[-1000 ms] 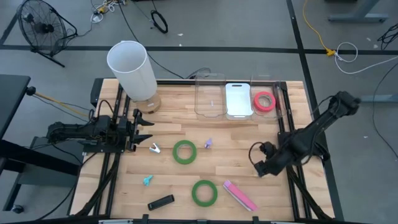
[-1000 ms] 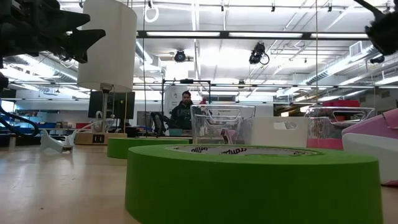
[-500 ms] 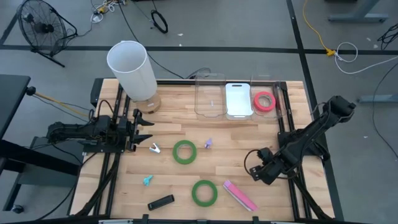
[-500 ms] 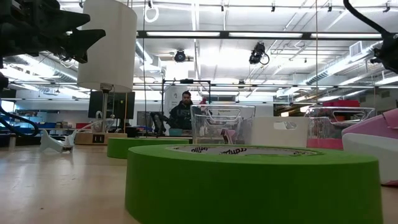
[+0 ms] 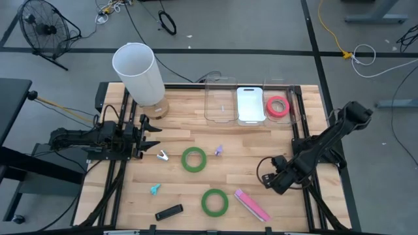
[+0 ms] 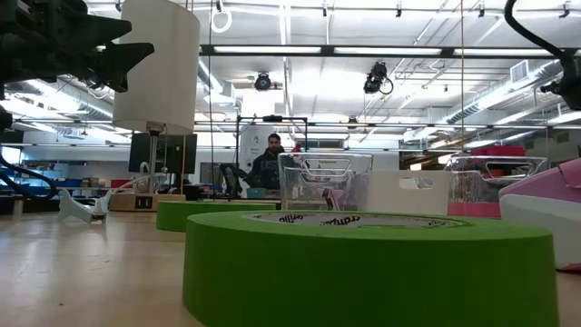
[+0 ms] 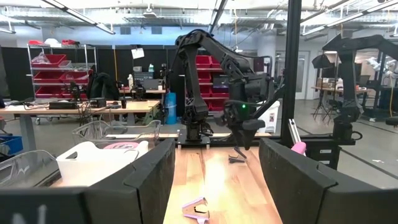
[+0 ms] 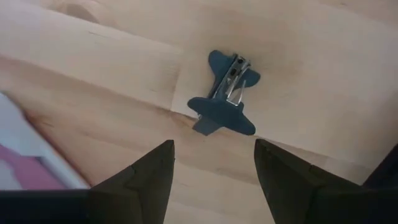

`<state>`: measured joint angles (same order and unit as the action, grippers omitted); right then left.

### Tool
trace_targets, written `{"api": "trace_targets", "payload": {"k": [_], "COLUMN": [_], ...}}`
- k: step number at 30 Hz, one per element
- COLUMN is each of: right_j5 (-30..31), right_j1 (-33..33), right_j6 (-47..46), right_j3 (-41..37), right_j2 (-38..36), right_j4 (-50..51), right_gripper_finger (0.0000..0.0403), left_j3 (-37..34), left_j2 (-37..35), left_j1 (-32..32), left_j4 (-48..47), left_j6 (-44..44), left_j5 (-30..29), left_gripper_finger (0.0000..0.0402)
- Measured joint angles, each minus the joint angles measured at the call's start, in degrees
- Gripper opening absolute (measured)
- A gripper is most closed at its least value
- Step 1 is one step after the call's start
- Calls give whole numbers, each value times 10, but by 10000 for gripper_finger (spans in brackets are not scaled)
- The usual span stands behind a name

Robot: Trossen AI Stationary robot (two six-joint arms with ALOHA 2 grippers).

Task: Pick and place Stapler, Stapler remover, tape
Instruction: Put the black staple remover into the white bin

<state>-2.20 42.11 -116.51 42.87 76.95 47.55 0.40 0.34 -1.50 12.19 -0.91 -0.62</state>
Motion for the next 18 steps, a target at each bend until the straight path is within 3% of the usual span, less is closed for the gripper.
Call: {"api": "trace_targets", "payload": {"k": [18], "right_j5": [36], "right_j1": [-2], "right_j6": [-17], "right_j3": [0], "right_j2": [81], "right_j4": [3], "right_gripper_finger": [218], "left_j3": [0], "left_j2": [0], "left_j1": [0], "left_j4": [0], "left_j6": [0], "left_j5": [0], "left_gripper_finger": [236]}}
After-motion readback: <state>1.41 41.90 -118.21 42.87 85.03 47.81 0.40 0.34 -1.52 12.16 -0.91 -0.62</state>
